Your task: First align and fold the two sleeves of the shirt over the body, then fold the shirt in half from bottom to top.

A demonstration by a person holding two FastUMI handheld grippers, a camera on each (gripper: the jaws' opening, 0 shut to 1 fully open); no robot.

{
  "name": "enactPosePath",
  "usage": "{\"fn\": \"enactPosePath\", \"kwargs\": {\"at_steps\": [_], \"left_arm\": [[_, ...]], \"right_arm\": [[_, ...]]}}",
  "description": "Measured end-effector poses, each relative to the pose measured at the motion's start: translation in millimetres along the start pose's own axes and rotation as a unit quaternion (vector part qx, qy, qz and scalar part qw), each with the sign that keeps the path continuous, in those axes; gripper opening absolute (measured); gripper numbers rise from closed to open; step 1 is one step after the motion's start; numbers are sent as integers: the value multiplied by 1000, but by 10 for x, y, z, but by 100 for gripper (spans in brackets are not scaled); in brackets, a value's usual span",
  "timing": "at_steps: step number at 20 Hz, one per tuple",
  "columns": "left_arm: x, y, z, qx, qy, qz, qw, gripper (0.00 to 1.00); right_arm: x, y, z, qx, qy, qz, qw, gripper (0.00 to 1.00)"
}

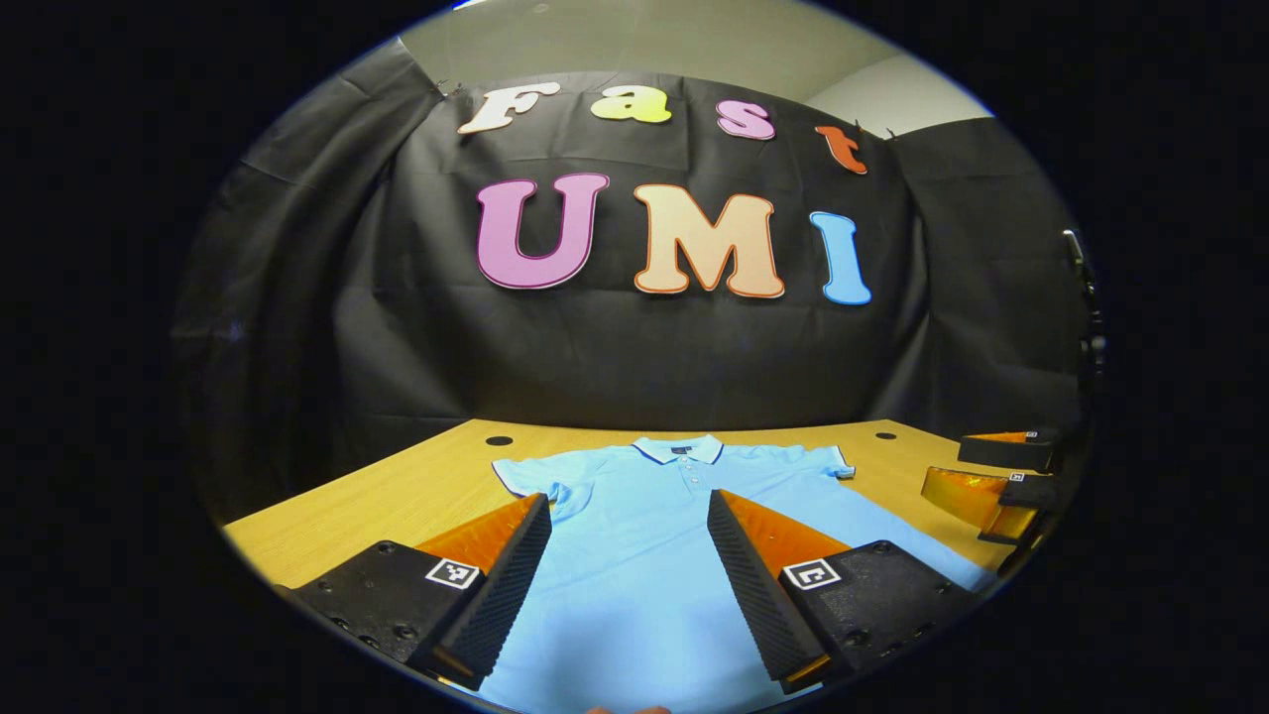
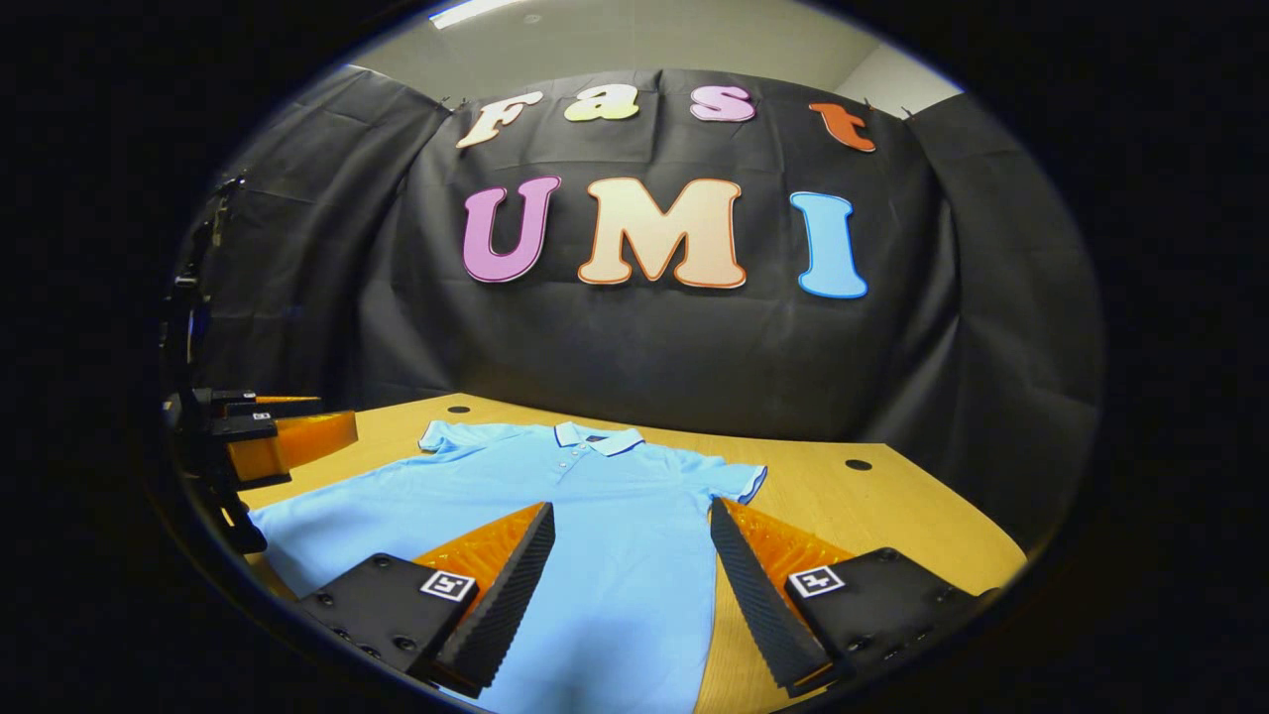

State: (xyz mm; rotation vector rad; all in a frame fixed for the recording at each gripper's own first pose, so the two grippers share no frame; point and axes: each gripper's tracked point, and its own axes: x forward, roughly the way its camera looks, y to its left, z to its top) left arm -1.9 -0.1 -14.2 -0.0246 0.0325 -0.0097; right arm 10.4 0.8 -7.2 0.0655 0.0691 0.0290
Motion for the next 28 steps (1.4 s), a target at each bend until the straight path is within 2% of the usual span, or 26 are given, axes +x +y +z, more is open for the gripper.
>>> {"fn": "enactPosePath", "kwargs": {"at_steps": [6,10,15,19,22,26,28], "left_arm": [[17,131,-95,-1,12,9,1000,95],[13,180,-122,1,11,8,1000,95],[2,198,-106,-3,8,3,1000,95],[6,154,-107,-7,4,-9,1000,95],[5,169,-112,-10,5,-12,1000,95],[9,254,-161,-15,12,-6,1000,95],[27,303,-174,-19,15,-2,1000,95]], "right_arm": [[355,6,184,23,23,32,999,99],[748,-190,349,22,42,25,999,99],[1302,-528,378,37,76,-12,996,98],[1795,-903,339,8,104,-50,993,98],[2133,-1054,166,37,148,-60,986,98],[2584,-1417,-224,19,201,-103,974,98],[2730,-1496,-463,35,227,-110,967,98]]}}
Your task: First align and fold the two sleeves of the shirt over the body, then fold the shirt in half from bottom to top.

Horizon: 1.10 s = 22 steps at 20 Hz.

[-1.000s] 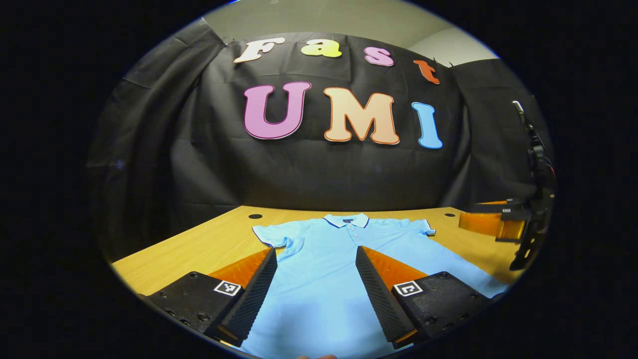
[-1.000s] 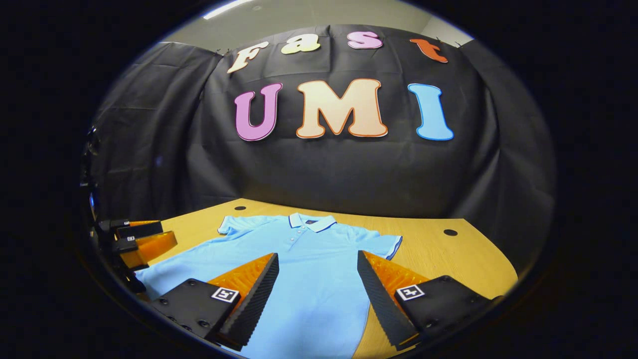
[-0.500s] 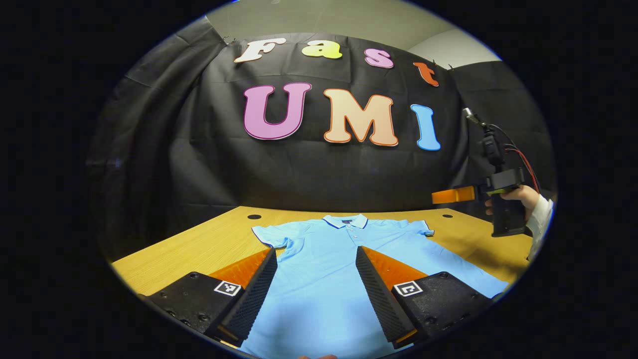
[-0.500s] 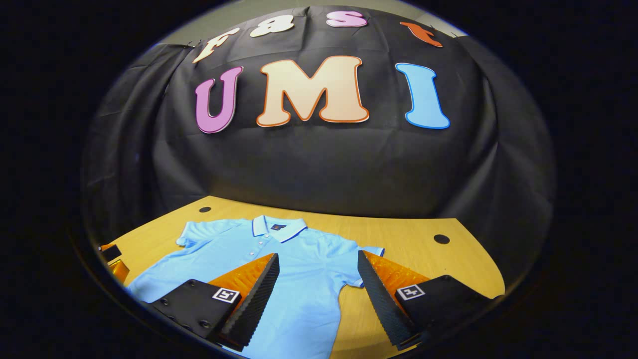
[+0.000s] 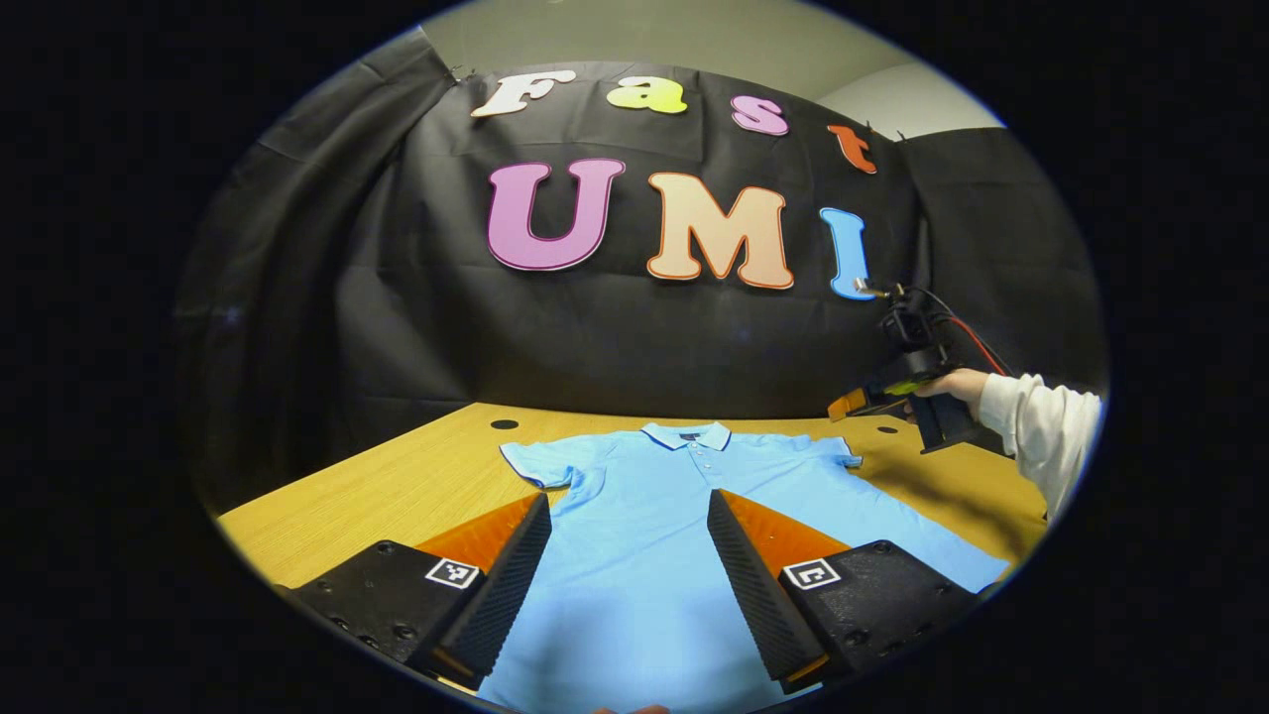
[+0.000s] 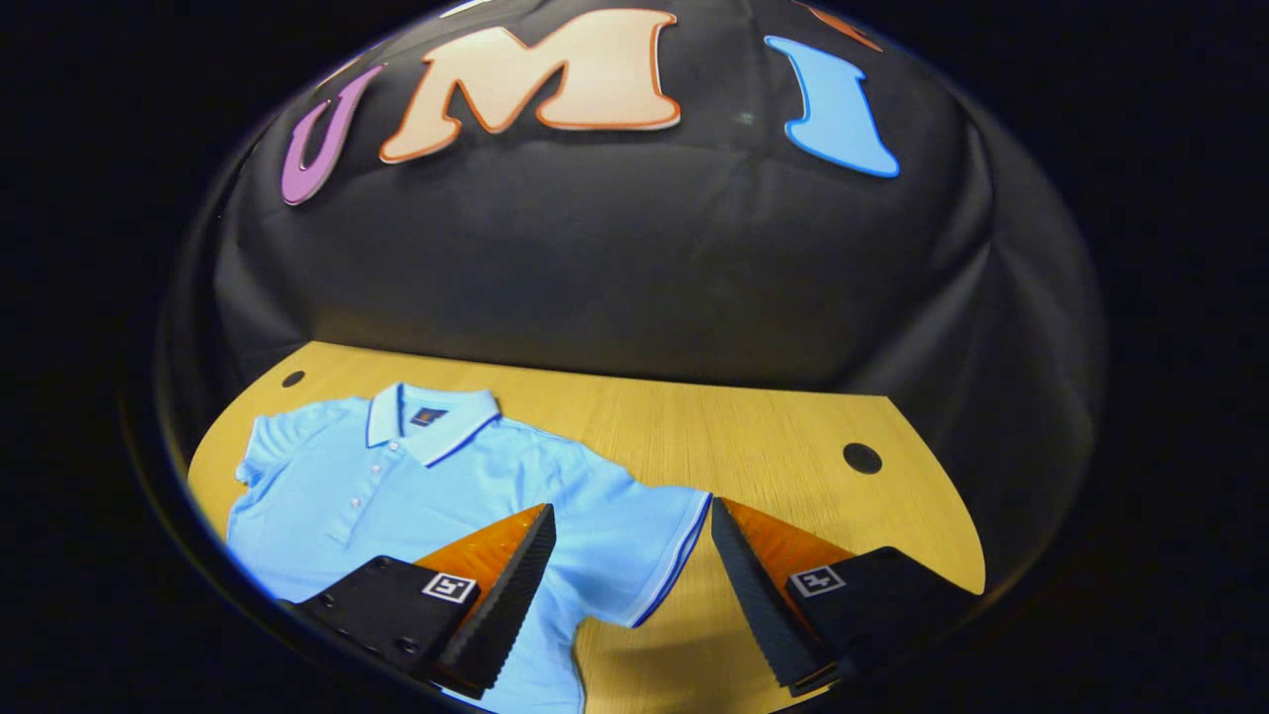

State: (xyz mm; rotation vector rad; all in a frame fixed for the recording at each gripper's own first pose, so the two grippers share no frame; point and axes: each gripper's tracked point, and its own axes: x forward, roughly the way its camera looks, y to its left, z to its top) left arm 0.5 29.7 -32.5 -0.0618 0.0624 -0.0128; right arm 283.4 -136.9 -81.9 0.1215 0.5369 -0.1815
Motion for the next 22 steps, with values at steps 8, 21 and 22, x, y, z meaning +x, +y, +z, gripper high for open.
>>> {"fn": "enactPosePath", "kwargs": {"at_steps": [8,21,22], "left_arm": [[46,134,-96,2,16,16,1000,95],[80,140,-171,4,26,15,1000,95],[73,143,-165,4,27,16,1000,95]], "right_arm": [[468,-196,-396,23,50,-13,998,99],[528,35,-393,57,47,26,997,26],[513,32,-369,57,45,28,997,18]]}}
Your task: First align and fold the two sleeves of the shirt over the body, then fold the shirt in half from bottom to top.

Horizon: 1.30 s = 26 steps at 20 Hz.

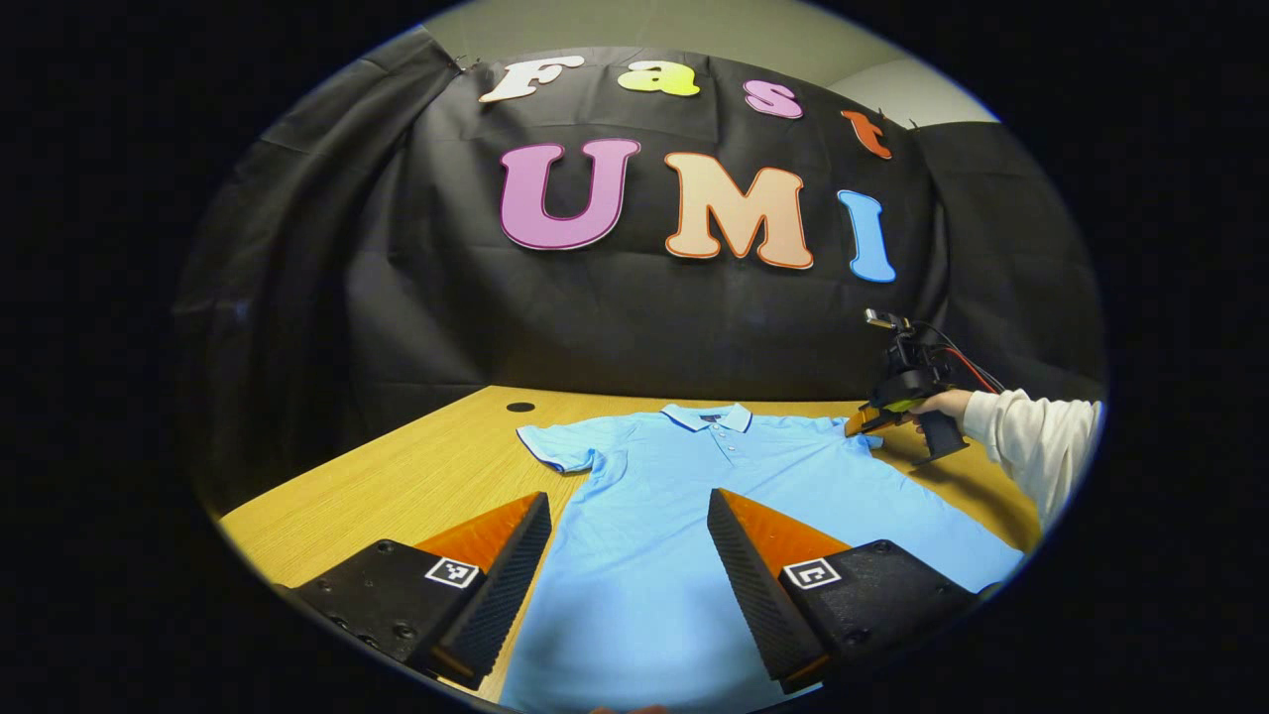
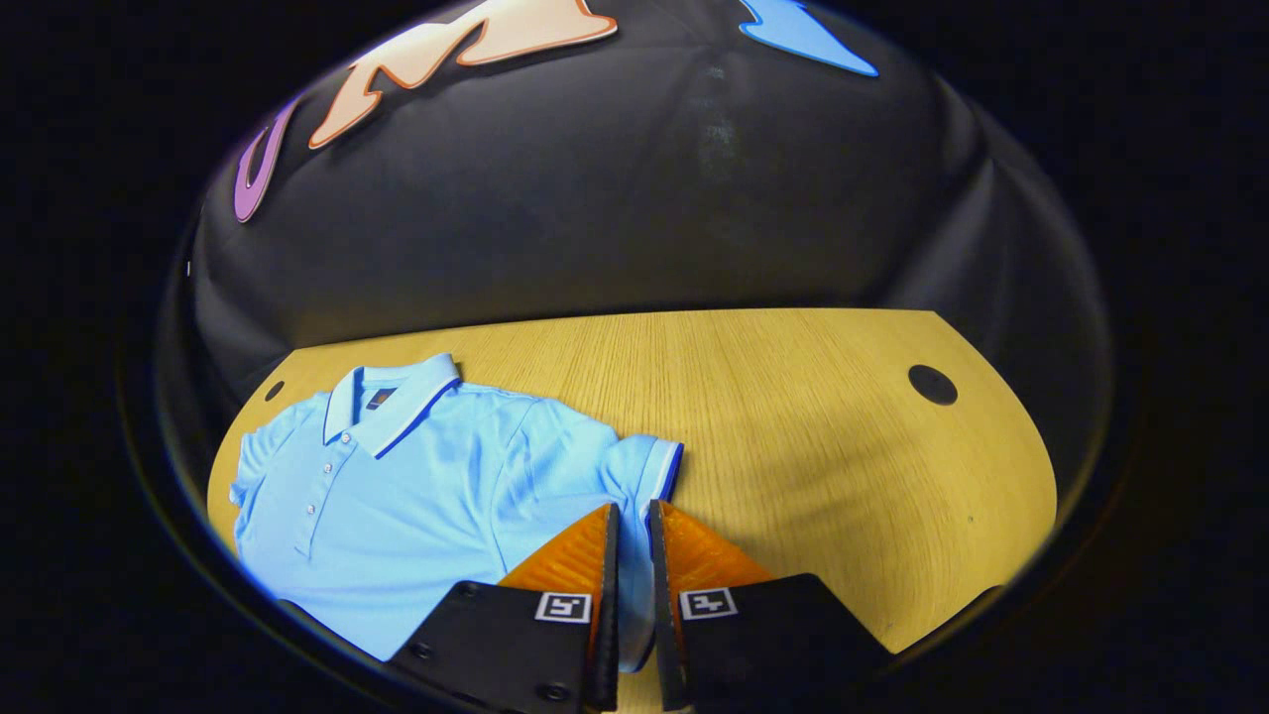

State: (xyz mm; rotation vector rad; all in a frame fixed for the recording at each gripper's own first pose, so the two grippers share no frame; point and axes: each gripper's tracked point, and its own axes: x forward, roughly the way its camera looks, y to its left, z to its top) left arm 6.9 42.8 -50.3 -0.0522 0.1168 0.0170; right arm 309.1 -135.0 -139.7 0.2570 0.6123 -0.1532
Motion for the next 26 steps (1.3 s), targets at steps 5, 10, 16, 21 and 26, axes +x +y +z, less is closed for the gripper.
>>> {"fn": "enactPosePath", "kwargs": {"at_steps": [5,10,16,21,26], "left_arm": [[-30,52,-13,2,1,8,1000,95],[-53,64,21,5,-4,10,1000,95],[-100,55,11,5,-6,8,1000,95],[-112,58,22,5,-4,10,1000,95],[-137,73,32,10,-6,13,1000,95]], "right_arm": [[-61,53,51,7,-2,-7,1000,3],[-283,333,344,-1,-49,17,999,2],[-578,926,517,-8,-91,83,992,2],[-778,1767,402,-23,-96,175,980,2],[-756,2320,13,-38,-55,219,974,2]]}}
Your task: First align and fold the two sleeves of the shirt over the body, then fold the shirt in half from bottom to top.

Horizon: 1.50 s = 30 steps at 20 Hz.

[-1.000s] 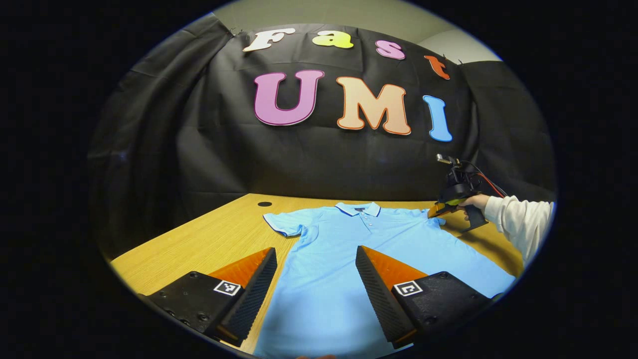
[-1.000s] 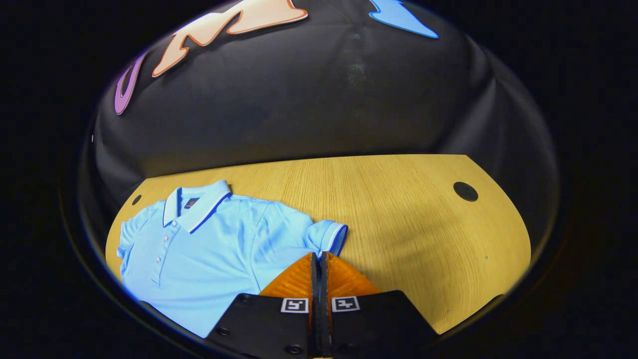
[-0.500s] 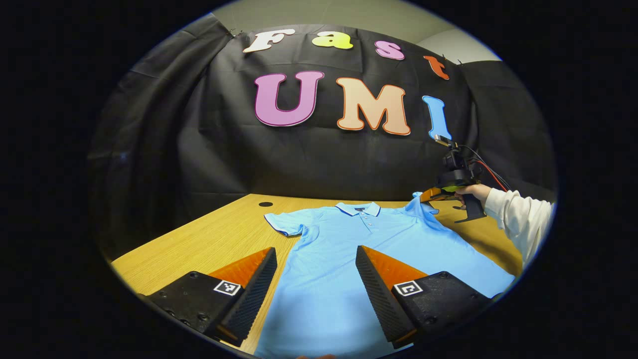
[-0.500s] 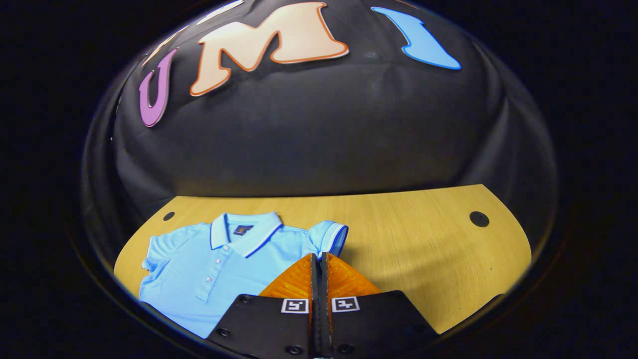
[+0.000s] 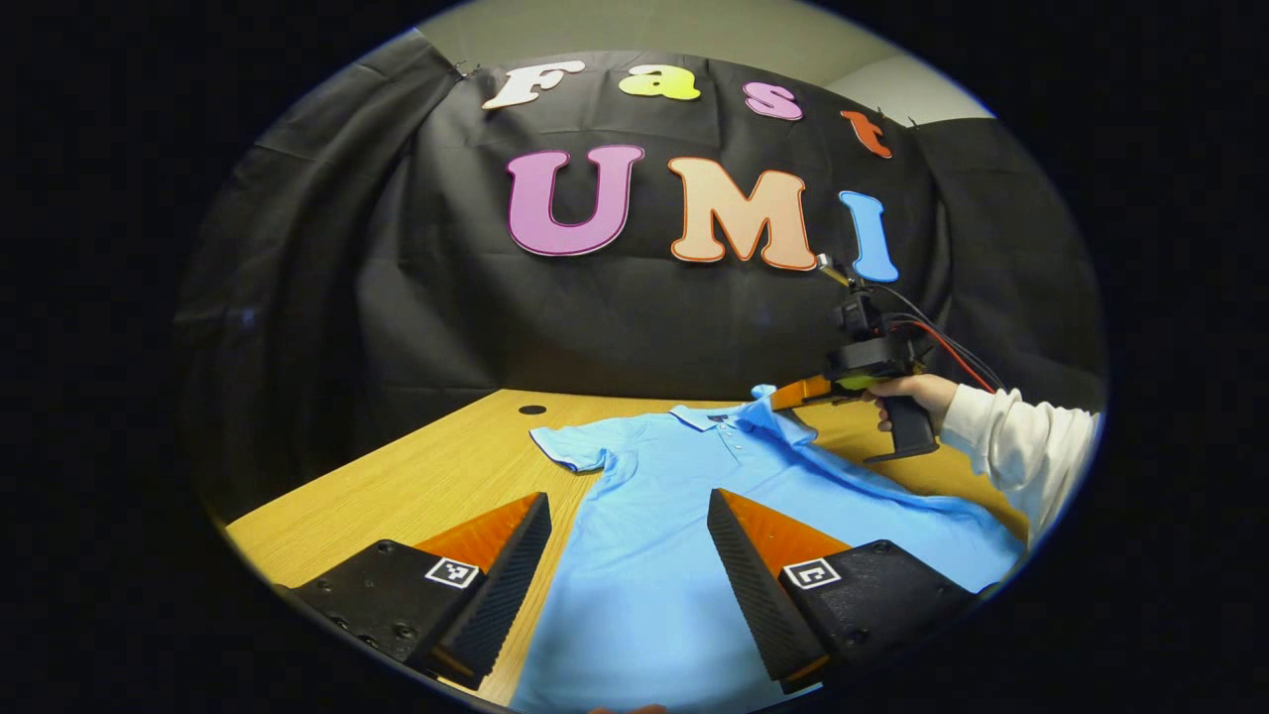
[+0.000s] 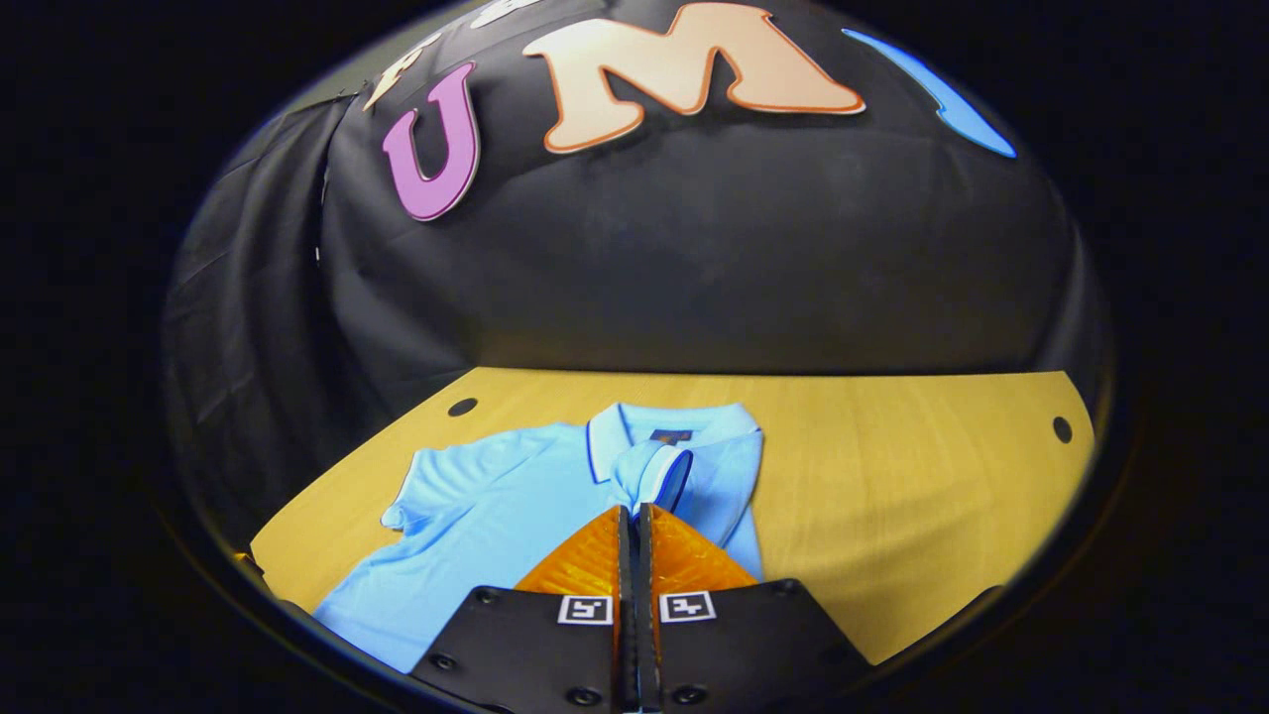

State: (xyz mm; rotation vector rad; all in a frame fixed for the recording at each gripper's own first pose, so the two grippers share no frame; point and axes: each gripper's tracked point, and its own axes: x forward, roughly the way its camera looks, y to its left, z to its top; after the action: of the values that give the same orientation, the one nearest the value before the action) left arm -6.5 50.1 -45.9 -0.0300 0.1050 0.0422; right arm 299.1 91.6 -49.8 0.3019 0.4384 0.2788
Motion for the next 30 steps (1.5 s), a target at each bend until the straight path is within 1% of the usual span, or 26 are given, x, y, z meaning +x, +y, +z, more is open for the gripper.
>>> {"fn": "enactPosePath", "kwargs": {"at_steps": [1,3,5,7,8,9,10,11,12,17,20,21,22,24,26,30], "left_arm": [[-8,5,0,0,1,0,1000,95],[-14,16,2,-1,1,-1,1000,95],[7,16,4,-5,4,-5,1000,95],[27,15,2,-11,5,-10,1000,95],[58,3,-13,-16,7,-16,1000,95],[87,-15,-20,-25,10,-24,999,95],[124,-21,-26,-36,15,-32,999,95],[162,-13,-44,-45,22,-36,998,95],[215,10,-61,-52,29,-38,997,94],[517,168,-41,-61,52,-46,996,95],[737,248,-36,-64,70,-53,994,95],[822,273,-13,-65,73,-56,994,95],[910,316,-21,-66,85,-56,993,95],[1118,382,45,-67,88,-60,992,95],[1338,479,85,-65,95,-54,992,95],[1850,657,121,-58,106,-47,992,95]], "right_arm": [[9,87,-44,6,5,11,1000,10],[-16,282,-87,19,11,41,999,10],[-96,436,-104,18,12,61,998,27],[-174,536,-101,7,6,71,997,55],[-246,571,-84,0,0,73,997,60],[-330,581,-100,-7,-7,73,997,86],[-406,585,-60,-15,-16,68,997,98],[-500,554,-39,-21,-27,61,998,93],[-610,549,-41,-26,-37,58,997,97],[-1160,339,-220,-55,-56,39,996,97],[-1465,218,-341,-49,-61,29,996,98],[-1572,173,-328,-48,-74,24,996,94],[-1675,114,-319,-48,-88,16,995,98],[-1885,-47,-287,-61,-118,-7,991,97],[-2101,-196,-316,-65,-141,-33,987,97],[-2540,-449,-328,-26,-185,-67,980,98]]}}
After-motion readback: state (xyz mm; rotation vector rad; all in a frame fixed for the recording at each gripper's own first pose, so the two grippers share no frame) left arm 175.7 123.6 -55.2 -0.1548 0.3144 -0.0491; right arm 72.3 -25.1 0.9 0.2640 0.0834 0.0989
